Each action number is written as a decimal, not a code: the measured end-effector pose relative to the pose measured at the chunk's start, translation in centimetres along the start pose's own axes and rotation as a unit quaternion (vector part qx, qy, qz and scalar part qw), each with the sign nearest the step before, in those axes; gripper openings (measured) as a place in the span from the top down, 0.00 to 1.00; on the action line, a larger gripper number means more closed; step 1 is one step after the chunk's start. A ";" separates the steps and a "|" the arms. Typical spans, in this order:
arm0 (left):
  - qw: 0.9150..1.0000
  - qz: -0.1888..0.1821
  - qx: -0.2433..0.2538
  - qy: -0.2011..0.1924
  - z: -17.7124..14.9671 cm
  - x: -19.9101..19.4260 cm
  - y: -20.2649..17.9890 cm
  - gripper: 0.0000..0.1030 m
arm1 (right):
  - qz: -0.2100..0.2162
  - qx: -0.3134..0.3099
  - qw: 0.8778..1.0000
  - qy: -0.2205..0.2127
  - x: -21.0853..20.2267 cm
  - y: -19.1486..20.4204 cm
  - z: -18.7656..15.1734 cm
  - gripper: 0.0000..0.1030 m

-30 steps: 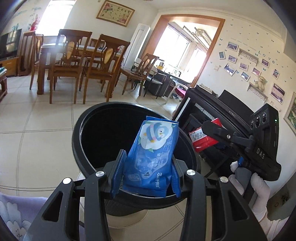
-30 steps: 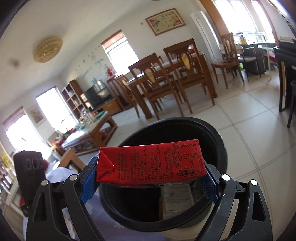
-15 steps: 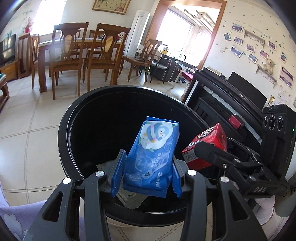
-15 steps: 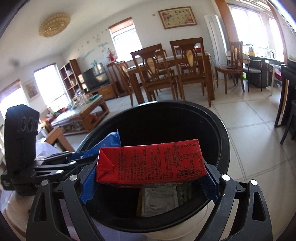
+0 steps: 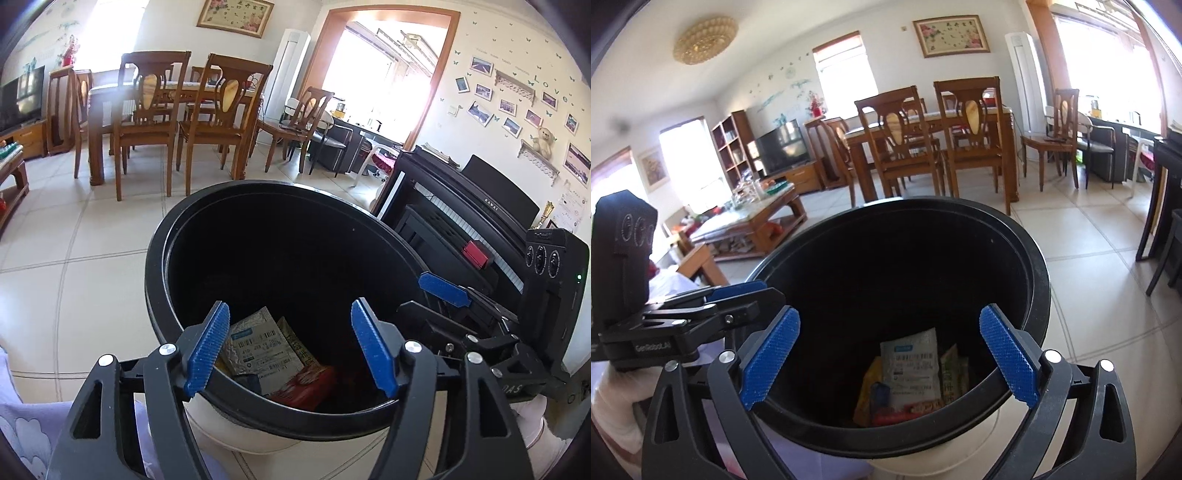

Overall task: Collect trash
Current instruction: 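Move both open tools back over the table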

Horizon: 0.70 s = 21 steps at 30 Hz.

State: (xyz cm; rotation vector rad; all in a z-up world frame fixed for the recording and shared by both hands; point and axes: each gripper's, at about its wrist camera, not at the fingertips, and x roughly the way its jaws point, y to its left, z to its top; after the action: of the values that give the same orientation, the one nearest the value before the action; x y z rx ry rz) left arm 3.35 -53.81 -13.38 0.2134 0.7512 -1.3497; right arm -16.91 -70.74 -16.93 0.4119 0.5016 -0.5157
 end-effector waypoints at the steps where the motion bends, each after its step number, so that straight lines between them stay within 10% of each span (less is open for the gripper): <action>1: 1.000 0.002 -0.002 -0.002 -0.1 -0.3 0.2 0.33 | 0.001 0.002 1.000 0.000 -0.1 0.0 0.0 0.06; 13: 0.996 0.035 -0.020 -0.084 -2.1 -10.3 1.8 0.19 | 0.032 -0.010 0.999 -0.022 -3.3 4.3 1.1 0.06; 21: 0.979 0.131 -0.063 -0.146 -5.7 -21.8 7.0 0.12 | 0.101 -0.068 0.993 0.002 -4.2 13.6 1.2 0.06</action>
State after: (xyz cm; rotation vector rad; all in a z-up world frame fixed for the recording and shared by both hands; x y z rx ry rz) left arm 7.12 -31.49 -6.54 0.0100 0.5371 -1.0500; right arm -12.12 -59.01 -10.40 0.3276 0.4892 -0.2840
